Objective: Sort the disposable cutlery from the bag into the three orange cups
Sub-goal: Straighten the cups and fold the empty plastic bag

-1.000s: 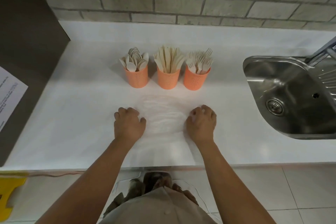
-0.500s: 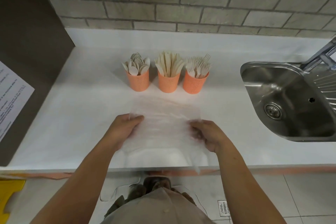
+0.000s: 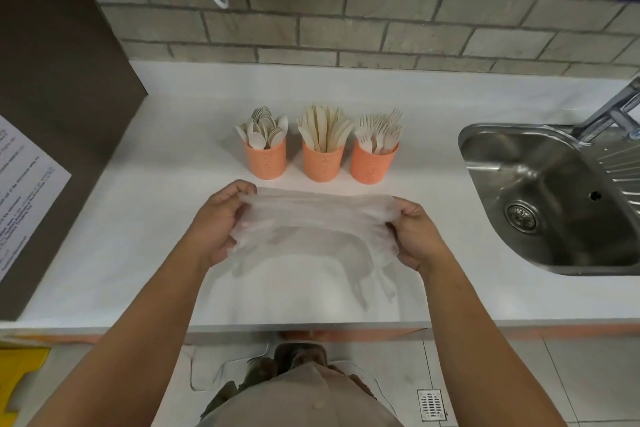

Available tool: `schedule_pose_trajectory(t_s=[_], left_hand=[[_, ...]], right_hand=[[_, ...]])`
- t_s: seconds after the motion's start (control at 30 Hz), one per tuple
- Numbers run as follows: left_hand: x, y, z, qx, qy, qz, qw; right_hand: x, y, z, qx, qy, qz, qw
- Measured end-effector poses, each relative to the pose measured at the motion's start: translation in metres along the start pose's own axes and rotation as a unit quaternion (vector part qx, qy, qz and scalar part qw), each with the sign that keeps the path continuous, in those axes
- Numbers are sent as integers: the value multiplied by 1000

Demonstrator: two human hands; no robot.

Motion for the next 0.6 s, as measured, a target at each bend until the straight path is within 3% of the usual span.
schedule_pose_trajectory(t_s=[0.13,0.23,0.37,0.4,0.47,0.53,0.6], left_hand=[[14,1,-4,20,-73,33,997],[13,-4,-9,-4,-40,-150,988],[17,1,-17,23,44,-425,904],[19,2,-19,20,63,-466,882],[18,7,-18,-20,103,-509,854],[12,24,-12,-59,174,-548,816],[9,50,-7,-55,239,-585,773]], right_hand=[[-16,-19,2,-18,14,116,993],[-14,-27,7,-11,8,208,978],[-3,-26,9,-66,-26,252,965],[1,-25,8,-95,-54,290,951],[12,-11,6,-142,-142,431,880],[15,21,4,-138,-227,551,791],[2,54,-2,-104,-232,622,740]])
Point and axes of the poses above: each hand's wrist, its own z-axis away from the middle knuckle, its own y-axis out of the palm, x = y × z, the point moved 7 cm from there along -z, towards the middle knuckle, and after that the axes turned 3 degrees about x, right-handed, at the moved point
